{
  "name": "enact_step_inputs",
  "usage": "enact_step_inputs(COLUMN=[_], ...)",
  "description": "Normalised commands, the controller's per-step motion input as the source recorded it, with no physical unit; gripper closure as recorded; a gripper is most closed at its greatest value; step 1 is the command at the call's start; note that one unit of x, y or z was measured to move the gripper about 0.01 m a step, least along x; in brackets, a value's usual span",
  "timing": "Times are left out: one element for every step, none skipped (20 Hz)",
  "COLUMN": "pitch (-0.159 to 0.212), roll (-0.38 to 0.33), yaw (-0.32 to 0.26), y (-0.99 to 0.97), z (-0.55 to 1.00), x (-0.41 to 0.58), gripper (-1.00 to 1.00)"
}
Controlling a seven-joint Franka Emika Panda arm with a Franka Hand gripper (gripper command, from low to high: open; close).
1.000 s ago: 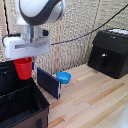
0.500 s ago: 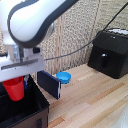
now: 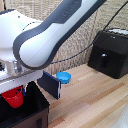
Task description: Please find the red cup among the items before you. Carefully move your gripper towards it and gently hold it. Locate the front section of the organizer in front of you. Transfer the red cup above the front section and let go, placing it within that section.
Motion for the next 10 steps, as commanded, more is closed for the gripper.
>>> enact_step_inputs(pitch=[-0.063,-0.059,-0.071,-0.064,-0.063,-0.069,-0.077,-0.095,-0.109,-0.106], roll=[0.0,0.0,0.0,0.035,0.062,0.076,0.084,0.078,0.089,0.088], yaw=[0.151,0.149,0.117,0.073,0.062,0.068,0.078,0.087,0.085,0.1], y=[0.0,-0.06,-0.11,-0.19,-0.26,-0.27,-0.28,-0.27,-0.29,-0.21], z=[0.0,0.05,0.06,0.08,0.09,0.11,0.14,0.2,0.25,0.28], x=[0.077,0.14,0.191,0.231,0.263,0.283,0.274,0.286,0.266,0.309], gripper=[-1.0,-1.0,-1.0,-1.0,-1.0,-1.0,-1.0,-1.0,-1.0,-1.0])
